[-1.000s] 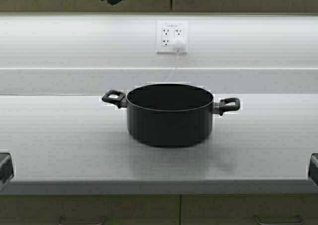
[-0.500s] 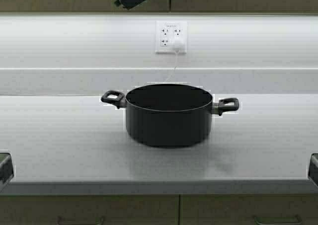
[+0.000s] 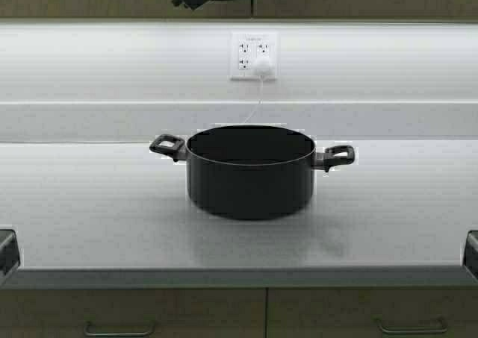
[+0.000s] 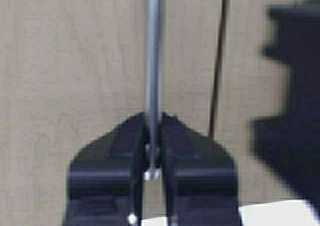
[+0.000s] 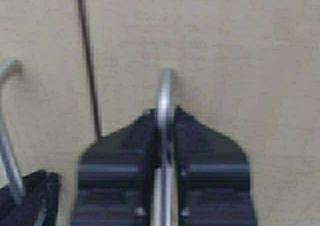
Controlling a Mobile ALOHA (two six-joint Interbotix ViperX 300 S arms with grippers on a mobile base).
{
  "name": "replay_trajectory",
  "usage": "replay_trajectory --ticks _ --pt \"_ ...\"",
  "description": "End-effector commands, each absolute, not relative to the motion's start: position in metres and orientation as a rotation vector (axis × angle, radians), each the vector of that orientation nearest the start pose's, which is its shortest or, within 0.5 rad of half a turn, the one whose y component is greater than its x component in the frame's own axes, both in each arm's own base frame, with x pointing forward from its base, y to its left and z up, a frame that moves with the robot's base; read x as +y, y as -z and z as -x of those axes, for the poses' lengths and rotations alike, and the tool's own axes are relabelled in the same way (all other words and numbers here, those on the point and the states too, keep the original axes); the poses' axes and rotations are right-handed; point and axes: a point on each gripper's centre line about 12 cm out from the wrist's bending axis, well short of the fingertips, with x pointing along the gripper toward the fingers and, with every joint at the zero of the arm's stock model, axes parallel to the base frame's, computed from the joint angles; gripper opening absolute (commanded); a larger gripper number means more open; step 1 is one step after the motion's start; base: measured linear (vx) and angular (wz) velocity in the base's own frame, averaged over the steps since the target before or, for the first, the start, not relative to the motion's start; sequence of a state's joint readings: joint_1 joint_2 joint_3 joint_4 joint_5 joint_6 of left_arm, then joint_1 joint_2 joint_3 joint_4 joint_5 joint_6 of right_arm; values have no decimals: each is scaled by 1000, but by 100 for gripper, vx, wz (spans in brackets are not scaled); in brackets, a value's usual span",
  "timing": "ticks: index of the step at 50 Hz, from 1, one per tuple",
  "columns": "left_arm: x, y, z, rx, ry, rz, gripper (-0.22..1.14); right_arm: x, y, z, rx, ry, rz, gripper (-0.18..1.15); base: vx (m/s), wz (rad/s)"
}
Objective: Open the cabinet, put the pot inside, then close it
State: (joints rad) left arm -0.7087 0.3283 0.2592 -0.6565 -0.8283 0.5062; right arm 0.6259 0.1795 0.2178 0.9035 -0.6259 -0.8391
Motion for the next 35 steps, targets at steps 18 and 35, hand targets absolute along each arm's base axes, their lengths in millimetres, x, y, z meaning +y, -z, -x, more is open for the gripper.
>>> replay_trajectory --ticks 18,35 --pt "-262 -267 -381 -29 305 44 3 212 -321 -381 3 -200 21 6 -2 2" --pt "-218 -275 -323 13 346 11 3 188 -314 -329 83 -296 49 6 -1 0"
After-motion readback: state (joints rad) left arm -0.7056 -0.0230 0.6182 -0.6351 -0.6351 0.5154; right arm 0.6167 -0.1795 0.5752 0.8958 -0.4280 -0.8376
